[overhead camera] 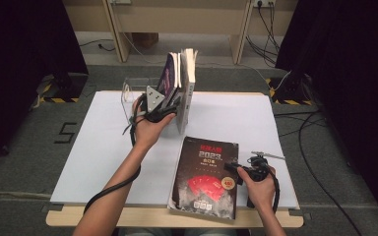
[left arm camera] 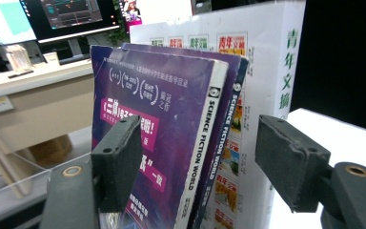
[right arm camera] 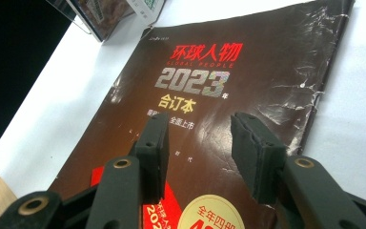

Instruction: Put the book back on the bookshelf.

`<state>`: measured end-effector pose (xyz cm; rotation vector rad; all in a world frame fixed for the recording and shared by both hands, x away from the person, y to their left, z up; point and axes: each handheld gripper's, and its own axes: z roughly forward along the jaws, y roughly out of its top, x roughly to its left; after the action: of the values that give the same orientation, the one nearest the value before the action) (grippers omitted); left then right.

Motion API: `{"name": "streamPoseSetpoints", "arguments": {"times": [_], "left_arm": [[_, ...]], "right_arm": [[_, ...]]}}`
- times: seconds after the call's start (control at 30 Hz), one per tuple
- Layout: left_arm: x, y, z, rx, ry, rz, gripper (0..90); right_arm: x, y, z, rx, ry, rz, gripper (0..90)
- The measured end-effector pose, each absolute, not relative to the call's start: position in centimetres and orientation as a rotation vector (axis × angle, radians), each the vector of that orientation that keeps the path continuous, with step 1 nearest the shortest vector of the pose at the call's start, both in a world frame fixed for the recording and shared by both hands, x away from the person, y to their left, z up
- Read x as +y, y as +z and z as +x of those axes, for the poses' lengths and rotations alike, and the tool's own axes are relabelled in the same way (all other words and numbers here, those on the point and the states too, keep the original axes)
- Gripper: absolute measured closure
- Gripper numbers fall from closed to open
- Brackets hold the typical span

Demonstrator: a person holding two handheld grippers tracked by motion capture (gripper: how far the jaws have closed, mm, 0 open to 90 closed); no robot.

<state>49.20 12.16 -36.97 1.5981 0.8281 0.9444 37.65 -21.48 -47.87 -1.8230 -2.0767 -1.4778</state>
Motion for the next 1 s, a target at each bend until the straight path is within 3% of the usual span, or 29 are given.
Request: {"name": "streamPoseSetpoints", "arguments": {"times": [0.37,0.57,0.8,1.0], "left_arm": [[10.3,-37.1,51.7,0.901,1.072,1.661,50.4],[11.9,-36.3,51.3,0.998,1.115,1.584,74.3],[17.0,-35.9,51.0,1.133,1.097,1.414,75.0],[18.5,-36.1,51.1,1.165,1.083,1.367,74.0]], "right_arm": [[-21.8,-47.9,37.6,-2.064,-1.477,-1.828,58.2],[-21.9,-47.8,37.6,-2.059,-1.478,-1.831,58.1],[-21.9,-47.9,37.7,-2.061,-1.476,-1.832,58.1],[-21.5,-48.0,37.8,-2.067,-1.466,-1.829,58.1]]}}
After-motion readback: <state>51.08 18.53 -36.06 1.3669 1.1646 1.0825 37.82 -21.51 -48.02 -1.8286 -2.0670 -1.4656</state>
